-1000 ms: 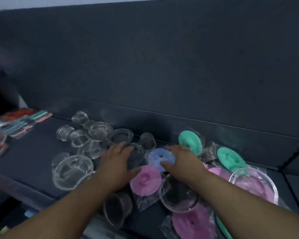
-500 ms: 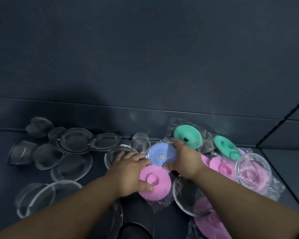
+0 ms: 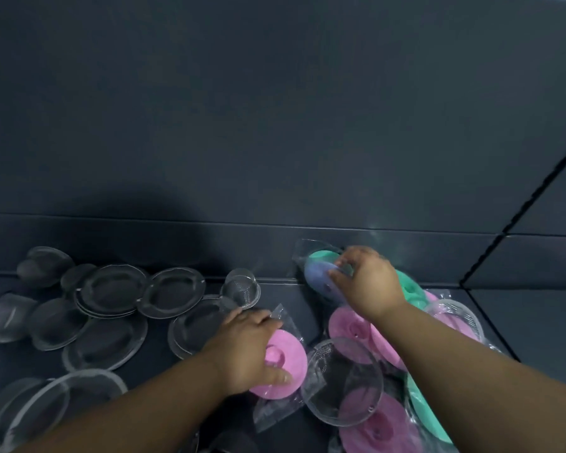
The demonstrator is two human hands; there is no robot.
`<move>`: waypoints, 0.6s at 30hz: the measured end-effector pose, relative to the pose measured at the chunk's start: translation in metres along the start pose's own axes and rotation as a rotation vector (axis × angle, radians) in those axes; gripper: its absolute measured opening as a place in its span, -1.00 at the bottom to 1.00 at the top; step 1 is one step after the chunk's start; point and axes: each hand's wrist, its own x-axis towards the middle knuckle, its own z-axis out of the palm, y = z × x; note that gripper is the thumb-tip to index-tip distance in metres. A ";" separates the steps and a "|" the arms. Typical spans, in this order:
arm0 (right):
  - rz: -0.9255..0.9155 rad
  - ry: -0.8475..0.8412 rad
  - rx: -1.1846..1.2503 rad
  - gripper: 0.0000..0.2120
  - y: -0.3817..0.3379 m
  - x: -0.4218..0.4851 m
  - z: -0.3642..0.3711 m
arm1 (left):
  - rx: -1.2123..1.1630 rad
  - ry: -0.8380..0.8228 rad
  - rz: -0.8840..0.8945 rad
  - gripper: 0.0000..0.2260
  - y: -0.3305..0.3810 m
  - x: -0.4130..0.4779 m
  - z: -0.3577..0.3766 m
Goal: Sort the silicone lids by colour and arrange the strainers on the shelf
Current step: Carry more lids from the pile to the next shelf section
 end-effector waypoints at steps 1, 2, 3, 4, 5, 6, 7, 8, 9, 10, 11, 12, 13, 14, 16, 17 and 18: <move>0.010 -0.026 0.004 -0.88 0.000 -0.001 0.001 | 0.005 -0.001 0.012 -0.19 0.003 0.001 -0.001; 0.015 -0.033 0.035 -0.94 -0.001 -0.002 0.002 | 0.011 0.007 0.020 -0.19 0.006 0.002 -0.002; 0.010 -0.026 0.101 -0.94 0.000 -0.003 0.003 | 0.015 0.020 0.022 -0.21 0.009 0.003 -0.002; 0.006 -0.016 0.178 -0.88 0.001 -0.005 0.005 | 0.017 0.035 0.013 -0.22 0.013 0.004 -0.003; 0.011 -0.004 0.257 -0.82 0.003 -0.008 0.005 | 0.008 0.051 -0.002 -0.24 0.015 0.005 -0.003; 0.026 0.017 0.334 -0.78 0.005 -0.010 0.004 | -0.014 0.069 -0.021 -0.27 0.018 0.006 -0.004; 0.041 0.041 0.409 -0.76 0.007 -0.012 0.000 | -0.052 0.088 -0.049 -0.28 0.019 0.007 -0.005; 0.059 0.063 0.482 -0.76 0.010 -0.013 -0.005 | -0.105 0.110 -0.082 -0.28 0.020 0.007 -0.006; 0.075 0.081 0.566 -0.79 0.014 -0.014 -0.010 | -0.170 0.129 -0.119 -0.26 0.022 0.008 -0.008; 0.092 0.093 0.651 -0.82 0.018 -0.015 -0.016 | -0.227 0.158 -0.148 -0.23 0.024 0.007 -0.012; 0.112 0.102 0.720 -0.84 0.022 -0.017 -0.022 | -0.272 0.203 -0.173 -0.20 0.027 0.007 -0.016; 0.139 0.109 0.781 -0.86 0.026 -0.019 -0.028 | -0.310 0.268 -0.196 -0.15 0.029 0.007 -0.021; 0.168 0.116 0.849 -0.86 0.031 -0.022 -0.034 | -0.359 0.338 -0.233 -0.11 0.032 0.007 -0.027; 0.197 0.120 0.925 -0.86 0.034 -0.025 -0.041 | -0.425 0.423 -0.278 -0.09 0.036 0.008 -0.033; 0.260 0.101 1.088 -0.85 0.040 -0.031 -0.055 | -0.635 0.582 -0.357 -0.13 0.040 0.011 -0.042; 0.296 0.065 1.178 -0.88 0.042 -0.034 -0.063 | -0.760 0.649 -0.389 -0.22 0.043 0.013 -0.046; 0.329 0.016 1.275 -0.90 0.044 -0.038 -0.071 | -0.878 0.703 -0.424 -0.32 0.045 0.015 -0.049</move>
